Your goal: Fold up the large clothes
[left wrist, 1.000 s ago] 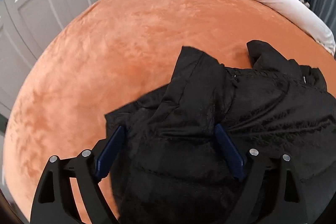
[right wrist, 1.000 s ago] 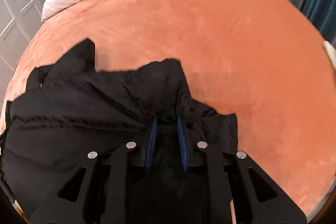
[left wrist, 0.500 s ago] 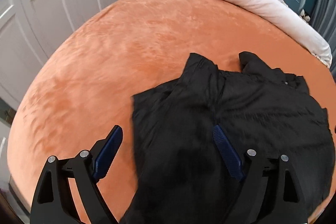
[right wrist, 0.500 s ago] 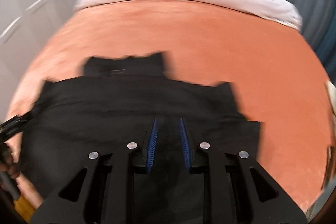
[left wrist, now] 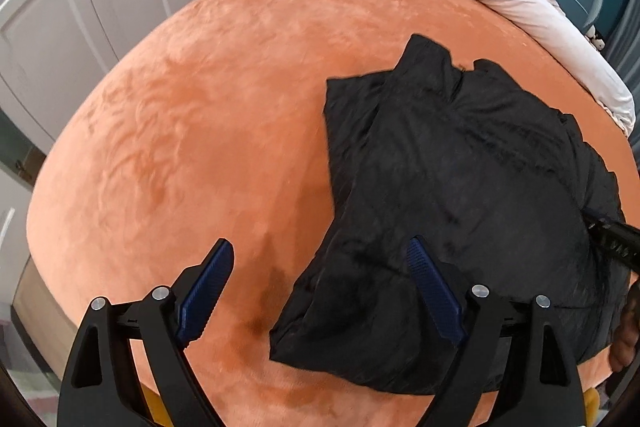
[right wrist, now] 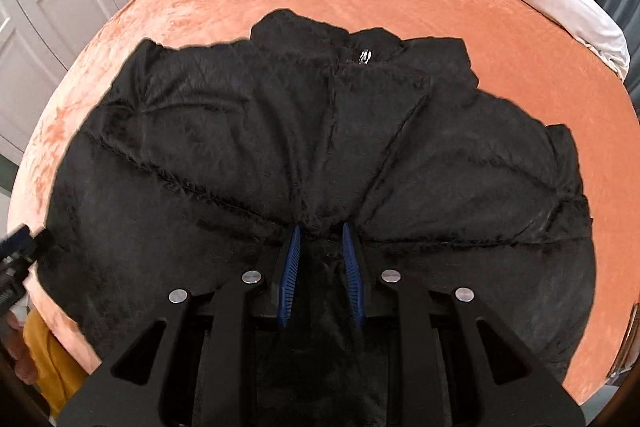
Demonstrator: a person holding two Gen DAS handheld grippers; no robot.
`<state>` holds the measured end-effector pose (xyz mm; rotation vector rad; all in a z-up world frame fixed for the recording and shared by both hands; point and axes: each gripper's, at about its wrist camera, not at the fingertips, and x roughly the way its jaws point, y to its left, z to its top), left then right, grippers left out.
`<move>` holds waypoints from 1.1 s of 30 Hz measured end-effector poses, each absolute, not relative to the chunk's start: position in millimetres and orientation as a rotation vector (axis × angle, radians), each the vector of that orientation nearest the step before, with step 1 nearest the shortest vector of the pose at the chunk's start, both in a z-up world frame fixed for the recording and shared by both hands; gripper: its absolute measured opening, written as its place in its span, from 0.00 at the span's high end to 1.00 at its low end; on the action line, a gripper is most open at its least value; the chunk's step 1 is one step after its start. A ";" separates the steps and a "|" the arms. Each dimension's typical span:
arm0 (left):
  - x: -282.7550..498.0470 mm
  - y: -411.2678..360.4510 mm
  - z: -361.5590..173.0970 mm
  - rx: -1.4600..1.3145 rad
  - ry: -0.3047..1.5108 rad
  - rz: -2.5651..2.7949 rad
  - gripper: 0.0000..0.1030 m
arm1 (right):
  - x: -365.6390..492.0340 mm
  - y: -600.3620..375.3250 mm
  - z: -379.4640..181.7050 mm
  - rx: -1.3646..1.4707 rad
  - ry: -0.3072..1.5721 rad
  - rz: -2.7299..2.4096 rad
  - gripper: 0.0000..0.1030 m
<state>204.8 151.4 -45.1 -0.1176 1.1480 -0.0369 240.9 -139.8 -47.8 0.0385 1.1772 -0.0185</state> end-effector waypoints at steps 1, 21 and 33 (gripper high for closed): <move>203.6 153.8 -47.3 -0.134 1.154 -0.038 0.17 | 240.4 -142.9 -42.0 0.065 1.170 -0.012 0.78; 244.3 144.3 -85.1 -0.548 1.201 -0.320 0.56 | 269.1 -149.1 -94.1 0.090 1.282 0.040 0.79; 209.7 62.3 77.2 -0.289 0.967 -0.550 0.87 | 197.4 -209.4 -57.3 0.375 1.122 0.114 0.79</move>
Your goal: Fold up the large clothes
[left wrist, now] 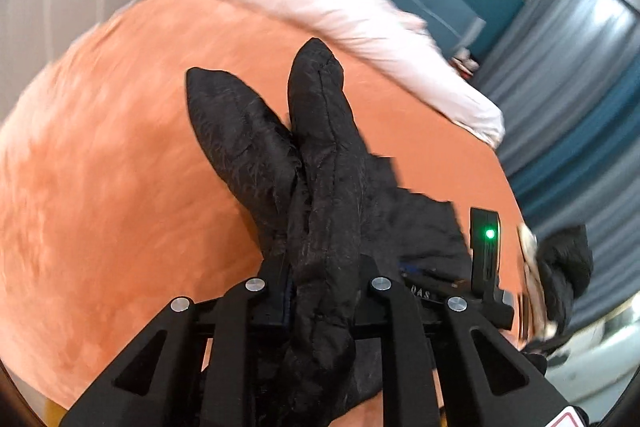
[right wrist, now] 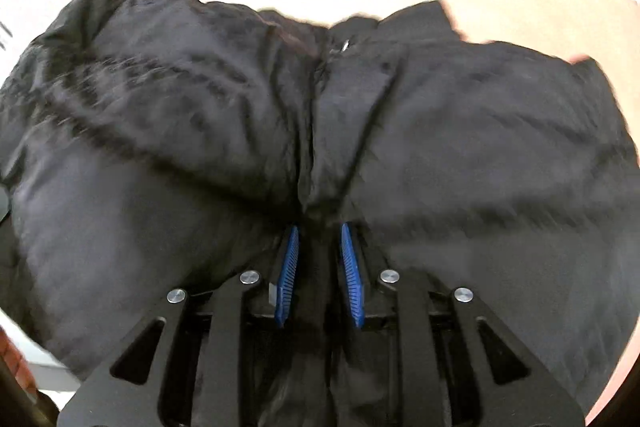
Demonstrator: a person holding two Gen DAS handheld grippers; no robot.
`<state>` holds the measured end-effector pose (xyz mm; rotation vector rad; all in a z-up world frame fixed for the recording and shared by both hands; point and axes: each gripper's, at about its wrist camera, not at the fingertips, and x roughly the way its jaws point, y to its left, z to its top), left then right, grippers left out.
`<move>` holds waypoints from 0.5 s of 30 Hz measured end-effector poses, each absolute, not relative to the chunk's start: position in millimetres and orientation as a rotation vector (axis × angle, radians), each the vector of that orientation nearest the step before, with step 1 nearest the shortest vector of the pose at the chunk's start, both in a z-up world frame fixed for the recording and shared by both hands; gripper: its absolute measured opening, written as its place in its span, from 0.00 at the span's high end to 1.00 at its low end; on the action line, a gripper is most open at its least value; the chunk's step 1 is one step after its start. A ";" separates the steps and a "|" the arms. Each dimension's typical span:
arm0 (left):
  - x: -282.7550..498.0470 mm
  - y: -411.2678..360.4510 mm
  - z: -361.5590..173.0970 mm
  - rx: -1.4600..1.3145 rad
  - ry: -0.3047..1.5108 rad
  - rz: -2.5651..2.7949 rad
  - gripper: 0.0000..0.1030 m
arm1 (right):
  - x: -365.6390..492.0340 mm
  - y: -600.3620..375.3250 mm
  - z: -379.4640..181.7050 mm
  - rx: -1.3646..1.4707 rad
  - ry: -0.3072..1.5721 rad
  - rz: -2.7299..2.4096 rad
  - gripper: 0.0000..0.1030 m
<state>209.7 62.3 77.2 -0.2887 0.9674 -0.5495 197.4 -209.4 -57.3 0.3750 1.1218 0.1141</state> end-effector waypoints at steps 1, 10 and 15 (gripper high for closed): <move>205.4 50.5 87.2 -0.253 0.953 -0.567 0.87 | 182.3 -218.1 -50.3 0.403 1.097 0.120 0.79; 173.7 -37.3 123.3 -0.077 0.905 -0.670 0.87 | 100.5 -250.2 -78.1 0.514 1.109 0.157 0.77; 165.7 -62.2 114.7 -0.013 0.919 -0.674 0.87 | 116.5 -236.0 -99.6 0.515 1.116 0.185 0.77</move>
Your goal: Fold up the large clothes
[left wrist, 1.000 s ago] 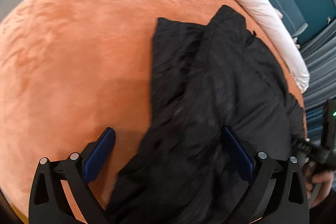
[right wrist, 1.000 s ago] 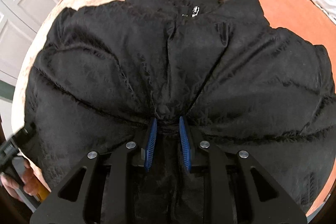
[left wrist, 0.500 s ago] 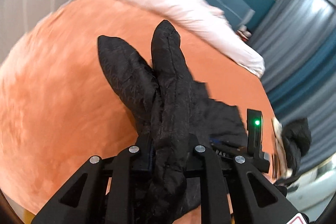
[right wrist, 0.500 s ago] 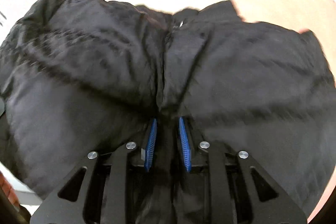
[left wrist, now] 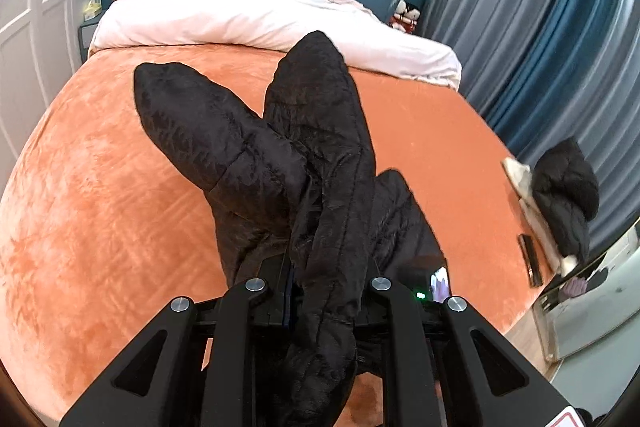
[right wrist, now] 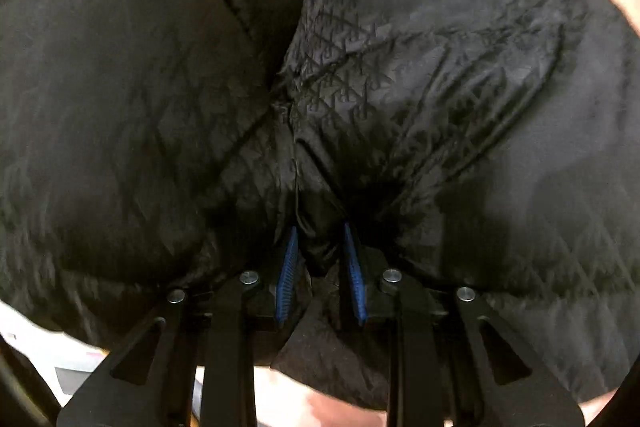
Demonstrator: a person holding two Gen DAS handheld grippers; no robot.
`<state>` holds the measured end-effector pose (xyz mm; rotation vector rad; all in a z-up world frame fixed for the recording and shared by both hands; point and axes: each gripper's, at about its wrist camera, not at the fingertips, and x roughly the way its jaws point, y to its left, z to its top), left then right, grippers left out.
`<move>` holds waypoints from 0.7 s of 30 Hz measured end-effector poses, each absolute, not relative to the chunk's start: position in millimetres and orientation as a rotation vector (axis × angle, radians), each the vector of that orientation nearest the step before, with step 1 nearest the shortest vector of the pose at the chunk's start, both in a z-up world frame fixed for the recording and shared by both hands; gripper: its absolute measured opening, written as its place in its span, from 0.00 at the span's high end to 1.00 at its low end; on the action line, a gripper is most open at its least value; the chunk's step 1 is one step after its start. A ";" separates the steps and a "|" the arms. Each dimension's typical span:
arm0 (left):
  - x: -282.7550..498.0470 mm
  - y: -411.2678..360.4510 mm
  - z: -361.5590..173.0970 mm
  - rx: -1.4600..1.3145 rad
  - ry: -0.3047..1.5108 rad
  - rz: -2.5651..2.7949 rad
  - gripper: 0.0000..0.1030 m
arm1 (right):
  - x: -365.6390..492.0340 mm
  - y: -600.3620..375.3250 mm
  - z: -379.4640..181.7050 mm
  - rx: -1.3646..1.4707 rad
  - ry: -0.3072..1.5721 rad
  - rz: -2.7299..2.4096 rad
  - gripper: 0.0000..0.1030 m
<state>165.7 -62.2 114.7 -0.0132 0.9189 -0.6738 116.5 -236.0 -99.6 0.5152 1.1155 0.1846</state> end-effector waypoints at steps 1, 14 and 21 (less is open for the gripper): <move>164.6 -63.5 113.2 -0.009 0.921 -0.665 0.87 | 117.7 -236.5 -102.3 0.521 1.117 0.194 0.78; 174.2 -30.0 111.2 -0.054 0.931 -0.600 0.87 | 181.6 -302.2 -20.2 0.580 0.913 0.128 0.77; 173.7 -38.7 111.0 -0.006 0.932 -0.593 0.87 | 247.0 -260.2 -79.3 0.492 1.083 0.090 0.79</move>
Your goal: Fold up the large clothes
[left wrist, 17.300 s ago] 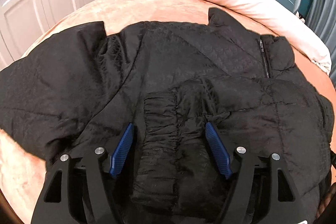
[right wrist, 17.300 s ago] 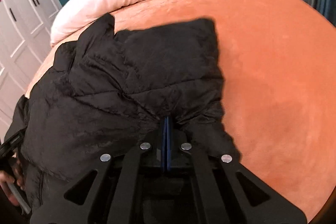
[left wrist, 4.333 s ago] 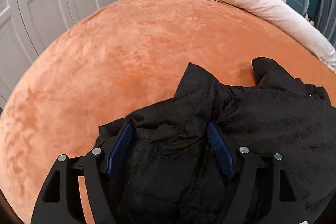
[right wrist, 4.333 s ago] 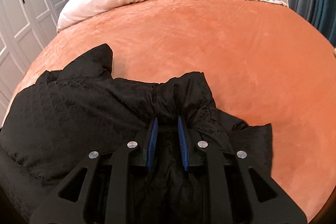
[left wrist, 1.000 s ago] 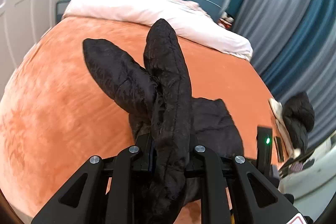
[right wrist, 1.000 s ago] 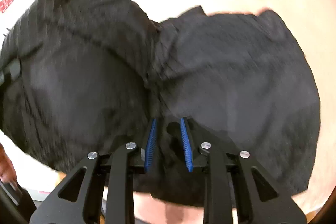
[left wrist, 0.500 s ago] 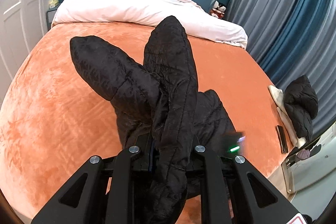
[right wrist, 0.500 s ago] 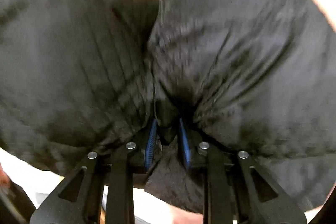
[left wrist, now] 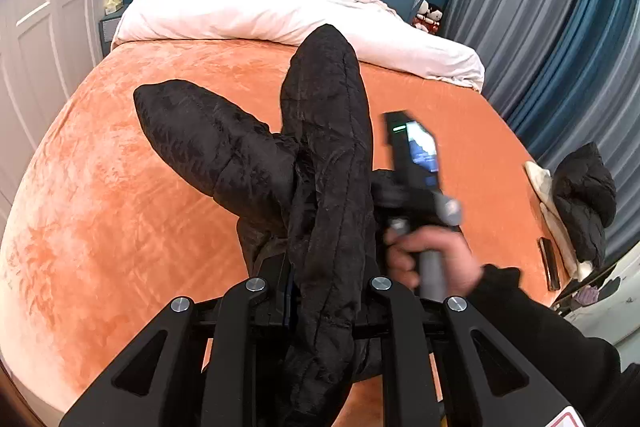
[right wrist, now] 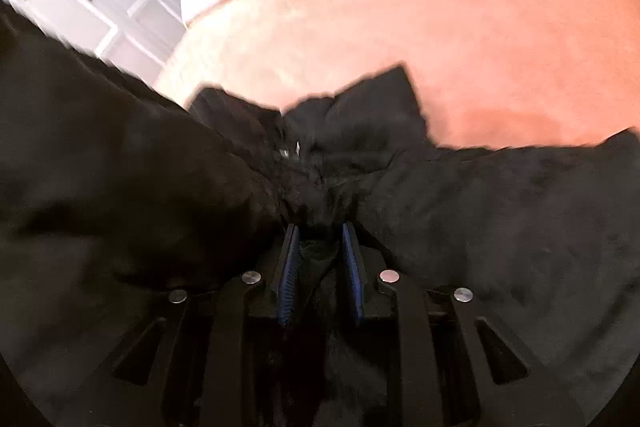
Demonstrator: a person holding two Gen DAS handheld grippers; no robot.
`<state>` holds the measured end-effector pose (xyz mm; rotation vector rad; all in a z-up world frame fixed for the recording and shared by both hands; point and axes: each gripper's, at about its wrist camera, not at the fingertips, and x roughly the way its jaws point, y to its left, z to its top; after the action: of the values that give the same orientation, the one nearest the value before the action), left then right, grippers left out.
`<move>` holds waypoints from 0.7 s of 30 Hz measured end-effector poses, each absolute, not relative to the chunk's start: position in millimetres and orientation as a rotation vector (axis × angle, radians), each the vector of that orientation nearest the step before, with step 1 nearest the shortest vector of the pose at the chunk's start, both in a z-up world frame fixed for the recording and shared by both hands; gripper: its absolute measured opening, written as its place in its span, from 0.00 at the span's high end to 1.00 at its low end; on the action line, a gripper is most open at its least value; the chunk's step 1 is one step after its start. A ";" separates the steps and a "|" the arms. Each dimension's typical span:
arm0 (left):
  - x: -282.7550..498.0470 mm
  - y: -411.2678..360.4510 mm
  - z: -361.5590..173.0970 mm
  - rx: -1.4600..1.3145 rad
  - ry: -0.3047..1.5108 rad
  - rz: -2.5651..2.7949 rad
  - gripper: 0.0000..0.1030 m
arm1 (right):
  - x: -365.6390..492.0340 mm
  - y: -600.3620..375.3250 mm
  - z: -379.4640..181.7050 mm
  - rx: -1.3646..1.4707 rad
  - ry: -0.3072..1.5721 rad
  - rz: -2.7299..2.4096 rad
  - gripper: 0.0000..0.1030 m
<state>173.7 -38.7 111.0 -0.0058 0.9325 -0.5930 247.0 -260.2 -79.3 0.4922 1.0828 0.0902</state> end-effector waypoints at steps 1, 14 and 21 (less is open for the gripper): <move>175.6 -39.3 109.1 0.000 0.936 -0.588 0.87 | 249.6 -254.6 -85.2 0.478 1.091 0.090 0.79; 179.5 -47.2 104.4 0.007 0.944 -0.597 0.86 | 132.6 -301.1 -56.6 0.604 0.984 0.189 0.79; 170.3 -65.1 106.9 0.034 0.940 -0.602 0.86 | 46.2 -245.6 -92.7 0.672 1.062 0.353 0.80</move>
<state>170.3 -65.1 106.9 0.0337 0.9404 -0.6017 46.2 -245.6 -92.7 0.6719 1.0621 0.3527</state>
